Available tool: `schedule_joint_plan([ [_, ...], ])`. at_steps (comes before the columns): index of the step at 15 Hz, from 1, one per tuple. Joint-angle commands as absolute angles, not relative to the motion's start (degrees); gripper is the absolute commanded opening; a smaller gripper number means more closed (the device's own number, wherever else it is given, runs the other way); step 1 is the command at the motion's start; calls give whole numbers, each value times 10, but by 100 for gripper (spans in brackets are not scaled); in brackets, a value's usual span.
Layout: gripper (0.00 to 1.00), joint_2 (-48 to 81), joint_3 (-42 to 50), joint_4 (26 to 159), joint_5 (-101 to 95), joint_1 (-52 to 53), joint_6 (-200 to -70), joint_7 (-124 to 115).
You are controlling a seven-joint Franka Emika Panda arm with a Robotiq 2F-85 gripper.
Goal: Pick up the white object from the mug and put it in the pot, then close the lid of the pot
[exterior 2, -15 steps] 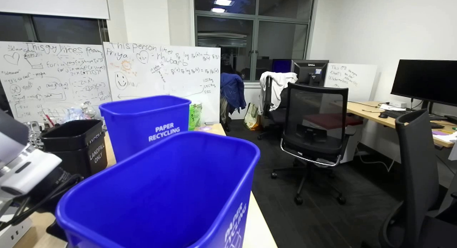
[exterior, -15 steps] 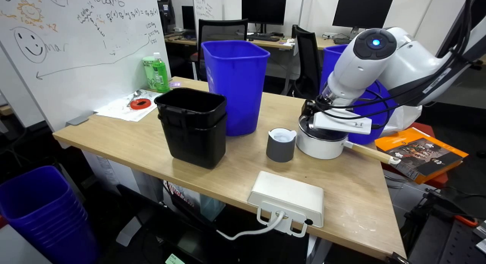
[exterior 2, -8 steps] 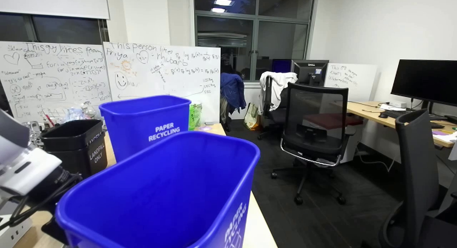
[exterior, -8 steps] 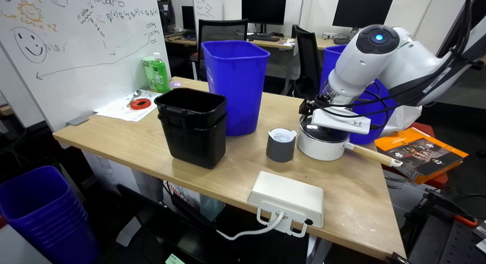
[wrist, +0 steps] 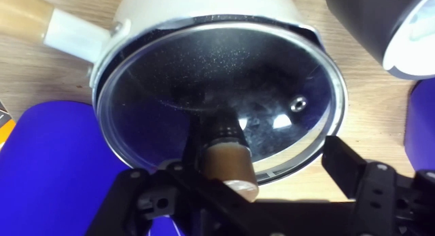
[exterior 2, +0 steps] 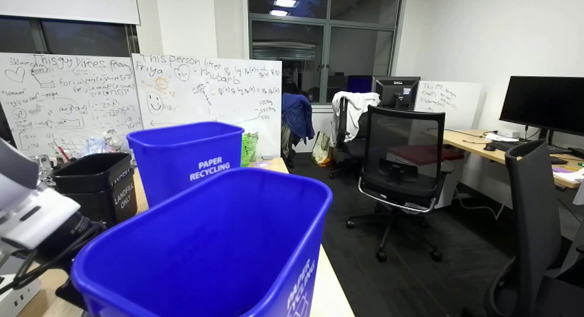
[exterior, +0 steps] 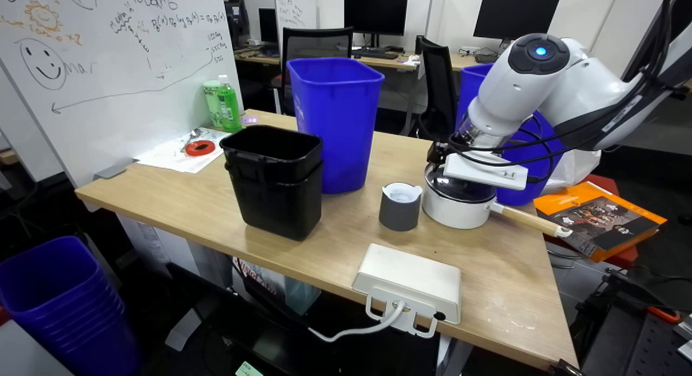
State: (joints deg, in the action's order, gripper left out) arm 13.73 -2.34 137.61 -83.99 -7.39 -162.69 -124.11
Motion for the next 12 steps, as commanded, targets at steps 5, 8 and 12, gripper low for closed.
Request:
schedule_joint_plan([
  [5,41,137,-19,1375,-825,-83,-1646,-1185],
  [8,20,138,-22,1384,-784,-89,-1652,-1117],
  [12,13,135,-27,1391,-717,-93,-1653,-1037],
])
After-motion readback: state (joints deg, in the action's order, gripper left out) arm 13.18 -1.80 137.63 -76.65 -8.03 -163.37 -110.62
